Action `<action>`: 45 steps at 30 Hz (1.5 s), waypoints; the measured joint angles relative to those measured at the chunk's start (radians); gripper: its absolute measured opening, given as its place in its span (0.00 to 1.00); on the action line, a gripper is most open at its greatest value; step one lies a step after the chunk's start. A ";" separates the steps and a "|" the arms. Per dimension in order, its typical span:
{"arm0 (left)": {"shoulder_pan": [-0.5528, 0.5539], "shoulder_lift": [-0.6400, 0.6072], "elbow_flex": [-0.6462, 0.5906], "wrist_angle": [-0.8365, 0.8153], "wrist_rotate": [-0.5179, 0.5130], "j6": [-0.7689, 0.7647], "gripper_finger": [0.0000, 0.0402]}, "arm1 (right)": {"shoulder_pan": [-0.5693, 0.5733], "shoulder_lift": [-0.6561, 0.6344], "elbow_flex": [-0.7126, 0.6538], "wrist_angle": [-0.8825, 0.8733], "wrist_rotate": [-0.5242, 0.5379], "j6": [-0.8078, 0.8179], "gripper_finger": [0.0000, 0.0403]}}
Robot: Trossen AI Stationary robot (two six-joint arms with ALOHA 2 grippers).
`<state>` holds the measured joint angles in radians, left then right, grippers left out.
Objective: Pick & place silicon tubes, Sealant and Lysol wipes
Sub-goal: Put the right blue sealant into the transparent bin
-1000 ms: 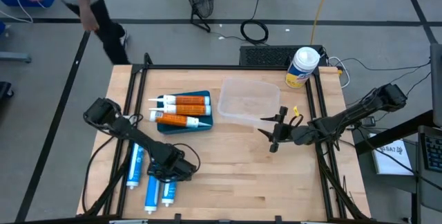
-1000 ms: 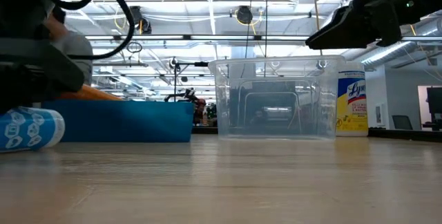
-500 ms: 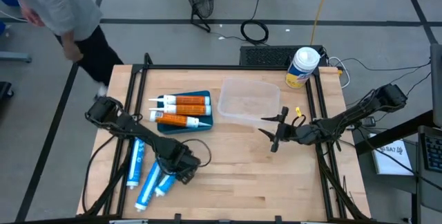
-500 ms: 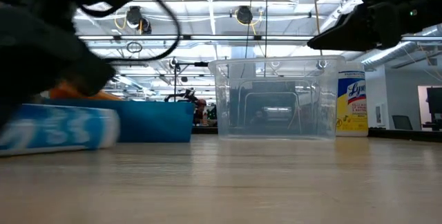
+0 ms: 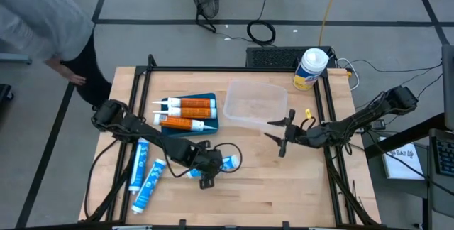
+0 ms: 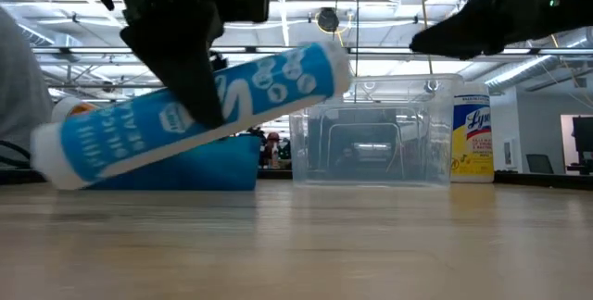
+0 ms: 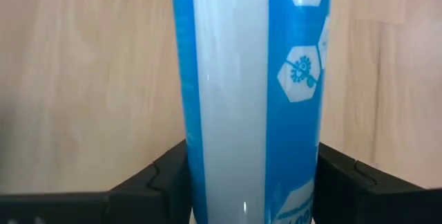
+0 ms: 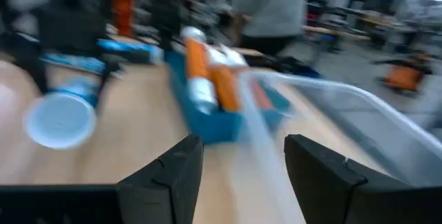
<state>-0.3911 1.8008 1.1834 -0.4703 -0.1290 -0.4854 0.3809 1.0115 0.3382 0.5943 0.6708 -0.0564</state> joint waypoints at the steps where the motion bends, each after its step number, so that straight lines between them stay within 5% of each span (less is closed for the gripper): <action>1: 0.000 0.000 0.001 0.018 -0.018 0.045 0.54 | 0.000 0.000 0.000 0.015 -0.039 0.008 0.46; 8: 0.002 0.000 0.004 0.173 -0.125 0.348 0.54 | 0.001 0.000 0.000 0.068 -0.277 0.089 0.46; 14: 0.007 -0.001 0.004 0.389 -0.125 0.610 0.54 | -0.010 0.000 -0.005 0.063 -0.280 0.008 0.46; 18: 0.019 -0.002 0.006 0.537 -0.038 0.749 0.54 | -0.020 0.031 -0.019 0.083 -0.280 0.007 0.46; 25: 0.086 -0.042 0.006 0.648 0.104 0.821 0.54 | -0.004 0.149 -0.020 0.238 -0.284 -0.013 0.46; 34: 0.179 -0.102 0.007 0.853 0.466 0.824 0.54 | 0.027 0.385 -0.018 0.580 -0.335 -0.171 0.47; 45: 0.194 -0.101 0.005 0.777 0.418 0.804 0.54 | 0.026 0.499 0.102 0.710 -0.466 -0.216 0.74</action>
<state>-0.1967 1.6995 1.1885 0.3069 0.2891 0.3184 0.4068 1.5105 0.4402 1.3043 0.2052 -0.2724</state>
